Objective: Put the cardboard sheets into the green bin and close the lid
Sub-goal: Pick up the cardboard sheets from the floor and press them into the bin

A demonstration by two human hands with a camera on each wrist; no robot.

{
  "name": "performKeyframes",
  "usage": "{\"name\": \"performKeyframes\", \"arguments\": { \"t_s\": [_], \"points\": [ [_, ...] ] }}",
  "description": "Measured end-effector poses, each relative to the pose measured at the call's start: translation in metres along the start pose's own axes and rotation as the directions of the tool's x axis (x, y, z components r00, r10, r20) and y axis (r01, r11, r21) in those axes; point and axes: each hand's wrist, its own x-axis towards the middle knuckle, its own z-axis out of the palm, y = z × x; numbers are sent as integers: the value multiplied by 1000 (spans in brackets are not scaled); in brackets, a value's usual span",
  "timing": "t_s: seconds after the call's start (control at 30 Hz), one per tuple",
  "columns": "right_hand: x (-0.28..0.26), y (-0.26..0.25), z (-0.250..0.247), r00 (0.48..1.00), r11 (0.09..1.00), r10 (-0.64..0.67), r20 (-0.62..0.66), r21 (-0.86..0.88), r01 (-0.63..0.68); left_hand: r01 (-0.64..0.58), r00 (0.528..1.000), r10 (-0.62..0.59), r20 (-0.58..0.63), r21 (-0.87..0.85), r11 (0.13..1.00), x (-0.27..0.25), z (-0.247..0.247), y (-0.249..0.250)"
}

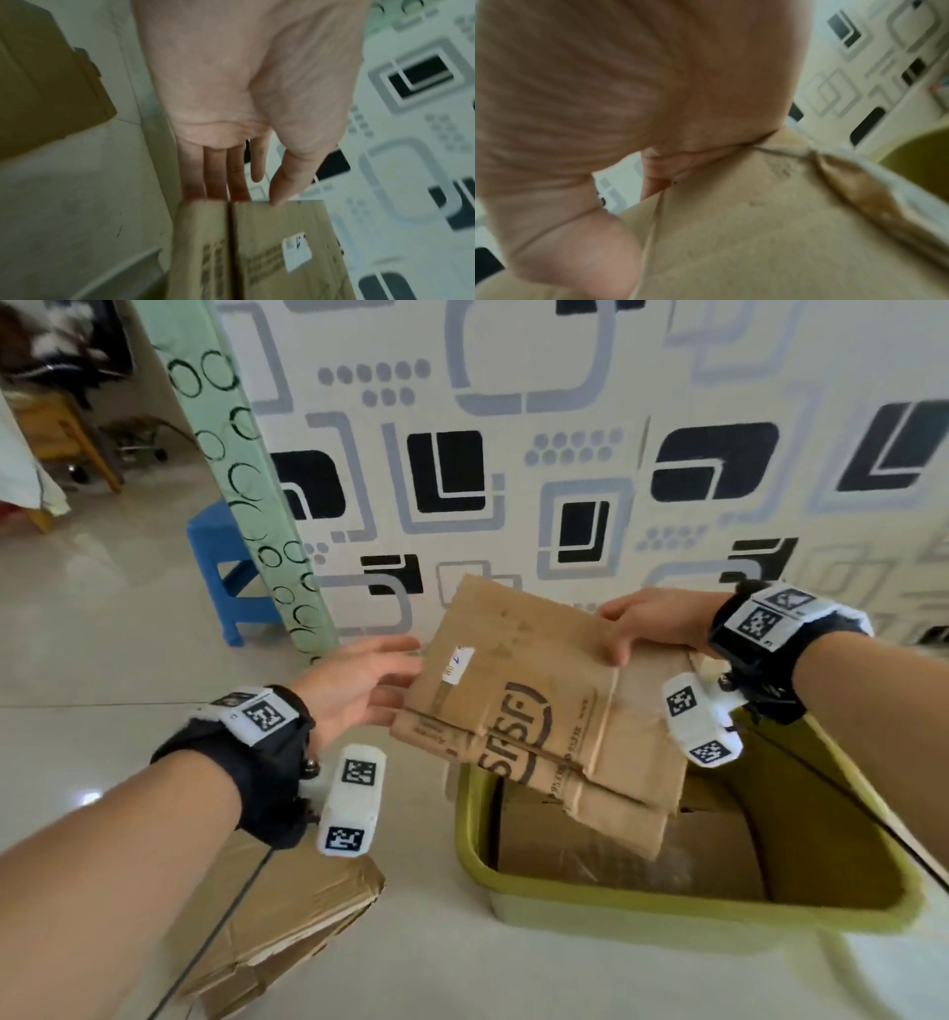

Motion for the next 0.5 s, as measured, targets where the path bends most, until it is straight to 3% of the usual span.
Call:
{"name": "performKeyframes", "arguments": {
  "t_s": [0.13, 0.2, 0.27, 0.4, 0.5],
  "points": [
    [-7, 50, -10, 997, 995, 72, 37, -73, -70, 137, 971, -168, 172, 178, 974, 13, 52, -6],
    [-7, 65, -7, 996, 992, 72, 55, -108, -66, 170, 957, -220, 190, 252, 953, 17, 72, -11],
    [-1, 79, 0, 995, 982, 58, 81, -182, -43, 158, 970, -199, 140, 263, 952, 23, 85, -17],
    [20, 106, 29, 978, 962, 85, 188, -270, -32, 27, 1000, -24, -14, 286, 958, 35, 99, -16],
    [36, 123, 51, 966, 957, 79, 246, -292, -4, 47, 998, -58, 31, 288, 956, 41, 109, -19]
  ]
}}
